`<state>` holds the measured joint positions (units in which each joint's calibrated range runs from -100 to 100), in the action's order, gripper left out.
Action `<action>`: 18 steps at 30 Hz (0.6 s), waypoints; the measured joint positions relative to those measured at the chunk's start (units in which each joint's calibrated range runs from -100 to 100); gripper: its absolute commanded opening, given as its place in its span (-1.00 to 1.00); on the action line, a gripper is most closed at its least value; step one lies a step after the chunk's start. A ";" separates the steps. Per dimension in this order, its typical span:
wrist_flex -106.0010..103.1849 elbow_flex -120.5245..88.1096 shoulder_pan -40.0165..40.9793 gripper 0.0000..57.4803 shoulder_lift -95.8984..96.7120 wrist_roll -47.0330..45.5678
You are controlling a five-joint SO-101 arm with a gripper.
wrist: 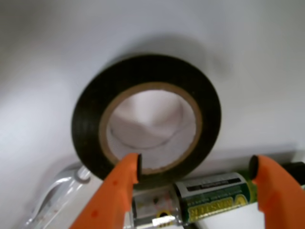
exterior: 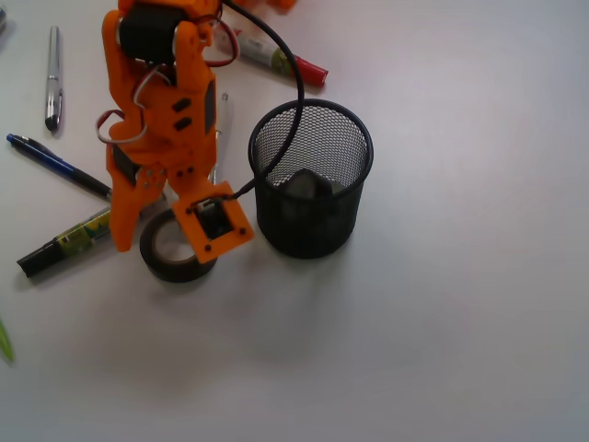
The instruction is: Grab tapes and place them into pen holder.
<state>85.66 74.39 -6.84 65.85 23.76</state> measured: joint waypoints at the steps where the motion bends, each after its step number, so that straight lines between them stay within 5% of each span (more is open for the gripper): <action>1: 0.00 0.00 -0.15 -0.11 0.61 0.20; 13: -1.12 0.36 -0.30 -0.18 3.92 1.95; 18: 0.69 0.36 -0.37 -1.00 4.01 3.81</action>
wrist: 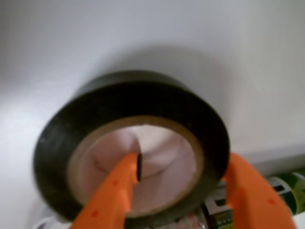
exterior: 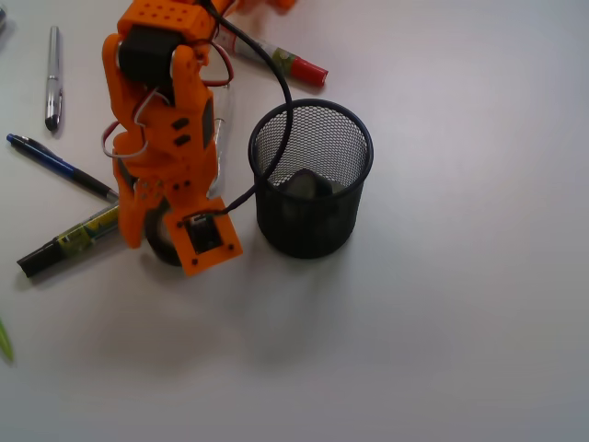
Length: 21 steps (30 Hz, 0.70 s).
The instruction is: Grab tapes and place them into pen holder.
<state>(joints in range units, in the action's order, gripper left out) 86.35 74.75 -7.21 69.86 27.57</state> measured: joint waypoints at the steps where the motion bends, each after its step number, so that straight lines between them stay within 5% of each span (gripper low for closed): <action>1: 0.00 0.09 -0.07 -0.98 0.00 0.10; 21: 0.52 8.98 -3.48 -0.99 -0.96 -5.03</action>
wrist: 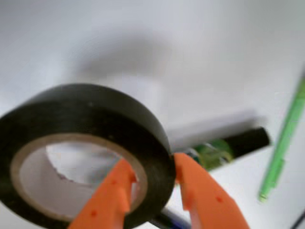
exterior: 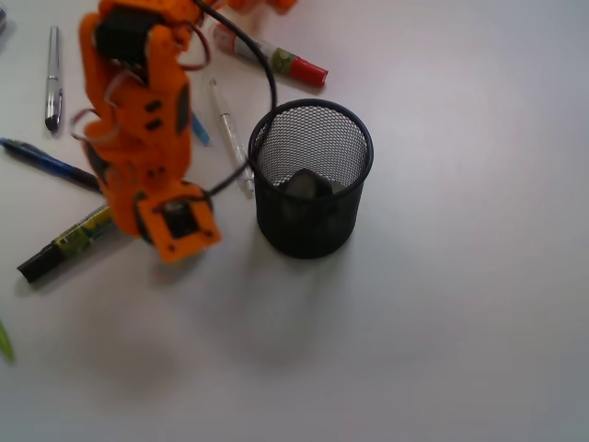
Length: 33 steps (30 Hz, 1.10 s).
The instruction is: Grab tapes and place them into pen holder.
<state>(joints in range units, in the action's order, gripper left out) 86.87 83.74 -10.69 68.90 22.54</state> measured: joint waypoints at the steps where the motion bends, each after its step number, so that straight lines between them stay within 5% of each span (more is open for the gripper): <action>1: 0.17 1.62 -0.81 -0.99 -1.05 -0.49; 13: 11.75 11.23 2.15 -0.99 -24.13 -1.22; 21: 11.75 -13.39 13.39 -0.99 -44.77 4.35; 33: -0.09 -33.87 17.39 -0.99 -45.38 4.98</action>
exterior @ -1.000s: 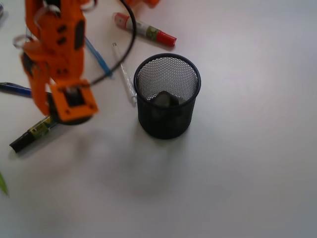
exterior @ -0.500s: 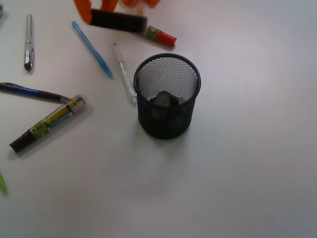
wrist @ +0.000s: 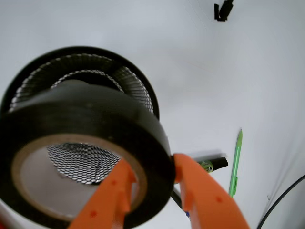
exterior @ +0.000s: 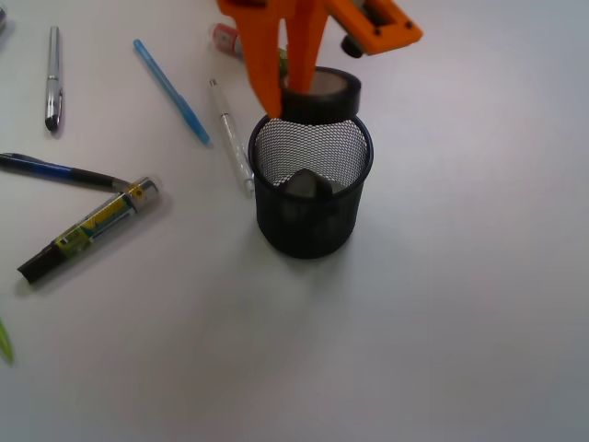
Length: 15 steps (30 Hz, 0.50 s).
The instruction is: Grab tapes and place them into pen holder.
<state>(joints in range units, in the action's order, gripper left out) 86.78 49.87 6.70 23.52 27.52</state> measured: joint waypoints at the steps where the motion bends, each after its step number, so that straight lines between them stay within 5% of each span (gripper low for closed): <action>1: -0.17 -0.18 0.00 -0.99 0.09 0.00; 15: -0.52 -1.26 1.92 -0.99 3.22 1.71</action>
<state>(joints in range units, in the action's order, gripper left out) 86.26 48.61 8.62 26.74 29.23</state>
